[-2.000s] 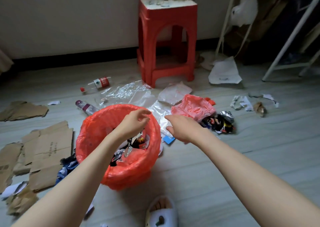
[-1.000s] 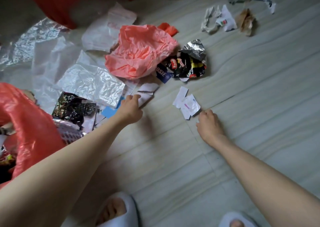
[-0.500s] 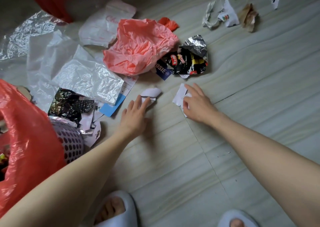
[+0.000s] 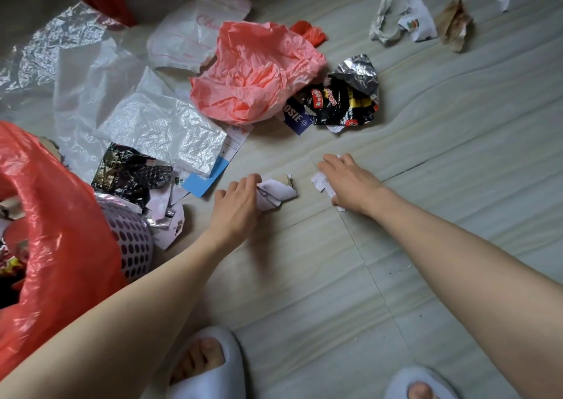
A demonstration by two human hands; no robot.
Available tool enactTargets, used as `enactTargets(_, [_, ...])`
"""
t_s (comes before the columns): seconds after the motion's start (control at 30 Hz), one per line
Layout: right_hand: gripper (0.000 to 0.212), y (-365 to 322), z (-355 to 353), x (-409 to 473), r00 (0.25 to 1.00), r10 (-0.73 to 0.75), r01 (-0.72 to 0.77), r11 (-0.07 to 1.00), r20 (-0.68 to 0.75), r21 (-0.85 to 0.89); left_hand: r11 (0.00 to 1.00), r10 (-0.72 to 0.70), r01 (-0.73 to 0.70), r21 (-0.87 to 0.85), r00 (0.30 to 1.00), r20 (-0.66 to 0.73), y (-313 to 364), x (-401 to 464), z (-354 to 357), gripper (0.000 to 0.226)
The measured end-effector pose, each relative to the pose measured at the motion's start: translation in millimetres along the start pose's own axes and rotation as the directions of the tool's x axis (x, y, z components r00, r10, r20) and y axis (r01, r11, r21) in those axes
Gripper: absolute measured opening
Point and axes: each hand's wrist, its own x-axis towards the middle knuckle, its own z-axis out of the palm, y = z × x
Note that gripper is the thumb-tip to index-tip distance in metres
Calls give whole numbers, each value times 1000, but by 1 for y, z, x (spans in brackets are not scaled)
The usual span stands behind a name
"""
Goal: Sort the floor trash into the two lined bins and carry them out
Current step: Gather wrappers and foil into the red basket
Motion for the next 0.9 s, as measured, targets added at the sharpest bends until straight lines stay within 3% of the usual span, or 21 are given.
enactTargets(0.17, [47,-2,14,-14,992,125,-120,985,-35,125,999,2,-3,36,999,42,0,-5,3,53])
enactTargets(0.43, [53,7,21,-32,974,182,-211,944,133,253,999,-44,41,34,991,126,3,-18,7,47])
enactTargets(0.53, [44,7,21,-38,952,259,-299,902,165,310,993,-72,85,-76,983,167,3,-27,12,44])
enactTargets(0.63, [13,4,21,-46,918,349,-395,855,190,338,938,-112,174,-301,971,211,4,-31,11,44])
enactTargets(0.77, [33,-2,31,-55,888,438,-459,823,140,334,877,-201,268,-398,958,203,4,-38,7,48])
enactTargets(0.9, [32,-6,40,-66,855,492,-509,739,162,441,859,-236,308,-410,947,217,4,-45,-1,46])
